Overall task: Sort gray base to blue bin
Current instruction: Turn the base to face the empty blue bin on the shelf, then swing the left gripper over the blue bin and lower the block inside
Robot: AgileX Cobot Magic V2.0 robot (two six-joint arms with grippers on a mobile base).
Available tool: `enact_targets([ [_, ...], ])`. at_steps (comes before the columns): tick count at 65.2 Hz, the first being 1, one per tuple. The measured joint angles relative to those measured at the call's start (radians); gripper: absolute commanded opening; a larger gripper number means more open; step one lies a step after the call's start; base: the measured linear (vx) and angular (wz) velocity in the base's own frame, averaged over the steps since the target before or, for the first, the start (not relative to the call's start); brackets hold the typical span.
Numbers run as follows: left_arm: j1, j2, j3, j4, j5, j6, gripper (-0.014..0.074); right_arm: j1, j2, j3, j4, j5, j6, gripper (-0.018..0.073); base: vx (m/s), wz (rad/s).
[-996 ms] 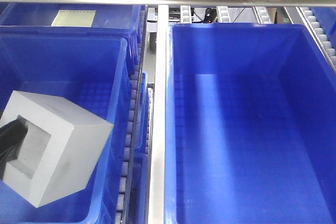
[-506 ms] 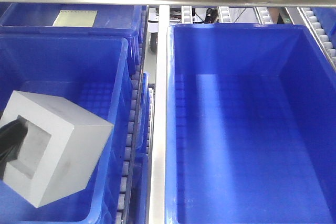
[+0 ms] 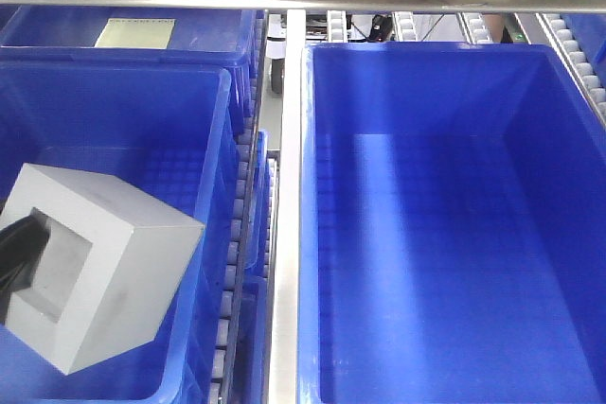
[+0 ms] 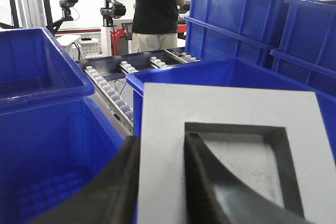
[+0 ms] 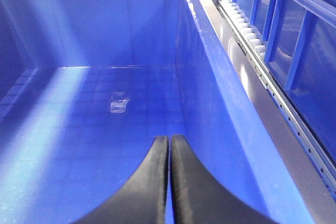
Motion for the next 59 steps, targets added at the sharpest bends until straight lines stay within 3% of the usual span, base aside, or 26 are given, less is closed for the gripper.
enact_targets([
  [40,0.0,0.003,0.0,0.004,-0.008,0.0,-0.0006,0.0,0.0,0.0,0.0,-0.002,0.0,-0.0005,0.0,0.0],
  [50,-0.026,0.073,0.0,0.076,-0.115,0.001,-0.0006,0.0,0.0,0.0,0.0,-0.003,0.0,-0.0005,0.0,0.0],
  [59,-0.106,0.215,-0.022,0.158,-0.244,0.001,-0.0006,0.0,0.0,0.0,0.0,-0.003,0.0,-0.0005,0.0,0.0],
])
